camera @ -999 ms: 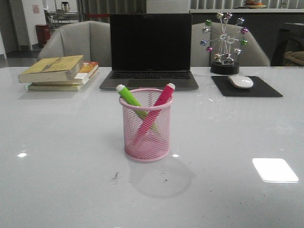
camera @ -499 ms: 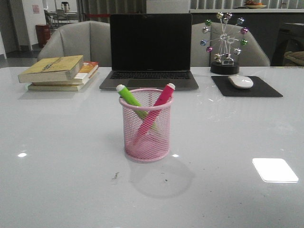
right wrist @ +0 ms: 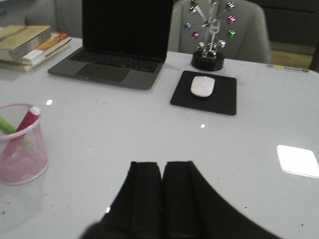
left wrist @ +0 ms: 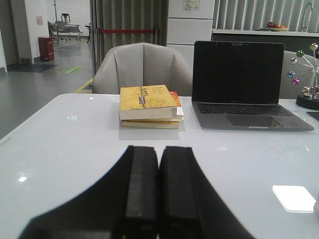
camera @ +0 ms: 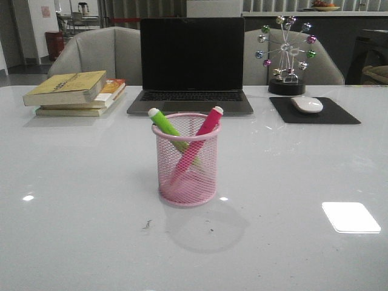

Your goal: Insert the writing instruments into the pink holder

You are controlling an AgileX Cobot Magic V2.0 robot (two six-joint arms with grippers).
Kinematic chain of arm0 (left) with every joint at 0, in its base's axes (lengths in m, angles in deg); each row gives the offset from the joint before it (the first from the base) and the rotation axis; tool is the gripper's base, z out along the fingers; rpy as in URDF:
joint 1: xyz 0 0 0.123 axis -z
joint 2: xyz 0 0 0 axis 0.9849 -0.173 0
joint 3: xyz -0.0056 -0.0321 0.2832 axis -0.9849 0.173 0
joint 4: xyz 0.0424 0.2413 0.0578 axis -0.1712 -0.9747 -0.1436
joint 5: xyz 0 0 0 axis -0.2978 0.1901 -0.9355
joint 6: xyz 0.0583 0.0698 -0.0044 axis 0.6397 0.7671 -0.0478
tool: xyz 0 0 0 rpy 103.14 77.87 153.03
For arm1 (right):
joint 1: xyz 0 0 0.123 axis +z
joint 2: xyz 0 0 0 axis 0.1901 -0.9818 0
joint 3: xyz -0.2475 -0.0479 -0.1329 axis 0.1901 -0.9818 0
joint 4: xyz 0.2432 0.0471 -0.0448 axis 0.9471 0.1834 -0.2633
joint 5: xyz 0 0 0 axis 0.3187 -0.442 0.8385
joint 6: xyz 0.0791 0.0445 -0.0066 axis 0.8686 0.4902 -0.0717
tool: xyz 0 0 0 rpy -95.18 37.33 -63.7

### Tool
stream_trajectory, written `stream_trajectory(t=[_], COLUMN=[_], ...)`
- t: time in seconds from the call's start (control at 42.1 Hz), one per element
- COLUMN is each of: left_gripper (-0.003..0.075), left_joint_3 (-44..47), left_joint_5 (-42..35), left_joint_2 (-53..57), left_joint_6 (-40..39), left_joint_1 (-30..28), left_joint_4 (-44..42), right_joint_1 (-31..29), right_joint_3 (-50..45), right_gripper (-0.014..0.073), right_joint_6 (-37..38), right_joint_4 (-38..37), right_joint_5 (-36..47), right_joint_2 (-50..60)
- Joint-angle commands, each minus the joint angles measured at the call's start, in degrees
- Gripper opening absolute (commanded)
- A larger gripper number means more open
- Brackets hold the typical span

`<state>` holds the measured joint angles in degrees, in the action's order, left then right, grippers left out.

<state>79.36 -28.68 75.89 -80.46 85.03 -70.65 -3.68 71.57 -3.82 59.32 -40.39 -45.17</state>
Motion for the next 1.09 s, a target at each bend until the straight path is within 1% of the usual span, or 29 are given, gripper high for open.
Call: stream_trajectory(t=[0.0,0.095,0.309,0.333,0.571,1.07], left_gripper=[0.0093,0.0093,0.0093,0.0093,0.0093,0.0093], left_joint_3=[0.07,0.07,0.07,0.07,0.07,0.07], left_joint_5=[-4.9,-4.9,-4.9,-4.9,-4.9,-4.9], left_joint_2=[1.13,1.13,1.13,1.13,1.0,1.0], left_joint_6=[0.13,0.13,0.13,0.13,0.13,0.13], left_joint_1=[0.05,0.05,0.05,0.05,0.05,0.05], left_joint_4=[0.51,0.51,0.51,0.51,0.51,0.51], right_joint_1=[-3.4,-5.41,-5.46,-5.46,-5.46,-7.46], right_joint_3=[-3.47,-8.4,-16.86,-16.65,-16.65,-16.65], right_gripper=[0.0057,0.0057,0.0057,0.0057,0.0057,0.0057], right_joint_6=[-0.22,-0.22,-0.22,-0.22,-0.22,-0.22], right_joint_4=[1.4,1.81,1.85,1.88,1.95,1.95], right_joint_5=[10.25,14.93,27.93,26.84,25.45,25.88], right_joint_2=[3.53,6.68,11.36,11.66,11.52,11.52])
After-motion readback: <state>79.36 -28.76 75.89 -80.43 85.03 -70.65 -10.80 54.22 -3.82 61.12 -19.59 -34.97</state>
